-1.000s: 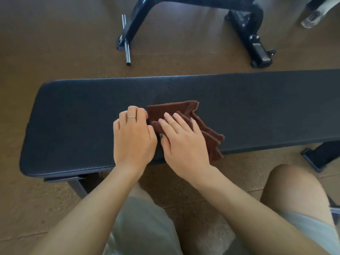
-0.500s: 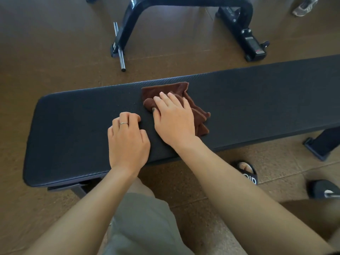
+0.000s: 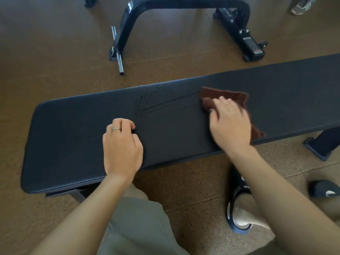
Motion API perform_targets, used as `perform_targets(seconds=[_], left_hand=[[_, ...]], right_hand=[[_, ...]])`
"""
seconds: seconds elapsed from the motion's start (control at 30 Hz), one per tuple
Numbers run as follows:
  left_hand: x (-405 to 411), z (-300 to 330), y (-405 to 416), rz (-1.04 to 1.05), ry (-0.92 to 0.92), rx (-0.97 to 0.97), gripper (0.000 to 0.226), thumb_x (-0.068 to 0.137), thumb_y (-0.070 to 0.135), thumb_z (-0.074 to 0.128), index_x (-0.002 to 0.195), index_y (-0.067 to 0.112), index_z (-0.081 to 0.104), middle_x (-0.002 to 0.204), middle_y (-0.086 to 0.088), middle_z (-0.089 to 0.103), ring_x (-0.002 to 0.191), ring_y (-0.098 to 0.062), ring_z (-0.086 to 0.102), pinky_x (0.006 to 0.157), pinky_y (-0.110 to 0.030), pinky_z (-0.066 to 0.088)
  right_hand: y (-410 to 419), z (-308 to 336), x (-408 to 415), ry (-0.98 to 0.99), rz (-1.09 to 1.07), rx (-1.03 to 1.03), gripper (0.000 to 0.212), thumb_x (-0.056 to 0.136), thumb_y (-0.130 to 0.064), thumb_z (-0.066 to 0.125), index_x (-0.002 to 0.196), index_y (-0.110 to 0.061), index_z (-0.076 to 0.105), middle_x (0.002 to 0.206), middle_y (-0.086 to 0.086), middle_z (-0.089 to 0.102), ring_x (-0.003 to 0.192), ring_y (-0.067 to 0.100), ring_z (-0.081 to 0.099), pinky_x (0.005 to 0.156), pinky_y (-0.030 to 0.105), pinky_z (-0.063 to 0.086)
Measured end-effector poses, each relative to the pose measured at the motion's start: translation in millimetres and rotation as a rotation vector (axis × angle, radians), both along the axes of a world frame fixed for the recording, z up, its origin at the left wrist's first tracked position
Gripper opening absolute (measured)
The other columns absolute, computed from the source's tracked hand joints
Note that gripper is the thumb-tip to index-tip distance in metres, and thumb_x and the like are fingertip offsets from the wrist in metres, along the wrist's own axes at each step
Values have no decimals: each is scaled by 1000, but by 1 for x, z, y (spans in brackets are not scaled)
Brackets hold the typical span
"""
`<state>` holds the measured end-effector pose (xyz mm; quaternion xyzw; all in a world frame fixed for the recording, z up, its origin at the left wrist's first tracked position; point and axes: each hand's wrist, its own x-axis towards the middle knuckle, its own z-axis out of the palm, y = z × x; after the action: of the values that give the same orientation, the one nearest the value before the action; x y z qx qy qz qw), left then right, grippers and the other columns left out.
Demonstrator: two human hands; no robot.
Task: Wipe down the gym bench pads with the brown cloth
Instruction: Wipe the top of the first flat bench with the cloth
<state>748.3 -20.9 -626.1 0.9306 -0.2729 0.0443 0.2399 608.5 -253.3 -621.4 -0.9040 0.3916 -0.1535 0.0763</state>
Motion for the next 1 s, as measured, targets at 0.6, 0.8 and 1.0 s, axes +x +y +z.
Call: perform_targets(seconds=[0.6, 0.8, 1.0], left_hand=[[-4, 0, -1, 14, -10, 1, 21, 93, 0, 50, 106, 11, 61, 114, -7, 58, 103, -26, 52, 88, -42, 43], [-5, 0, -5, 27, 11, 14, 21, 93, 0, 50, 105, 12, 61, 113, -5, 57, 102, -26, 52, 88, -44, 45], [-3, 3, -6, 34, 18, 10, 18, 93, 3, 51, 103, 14, 61, 109, -3, 58, 98, -23, 51, 86, -42, 45]], right_hand=[[-2, 4, -20, 40, -52, 78, 47, 109, -33, 40, 150, -16, 54, 158, 6, 51, 149, 26, 42, 122, 52, 31], [106, -4, 18, 41, 111, -9, 51, 100, -31, 42, 146, -13, 58, 153, 10, 56, 143, 31, 50, 115, 56, 38], [131, 20, 34, -31, 334, 221, 36, 108, -32, 49, 139, -19, 64, 144, 3, 64, 139, 22, 56, 120, 49, 40]])
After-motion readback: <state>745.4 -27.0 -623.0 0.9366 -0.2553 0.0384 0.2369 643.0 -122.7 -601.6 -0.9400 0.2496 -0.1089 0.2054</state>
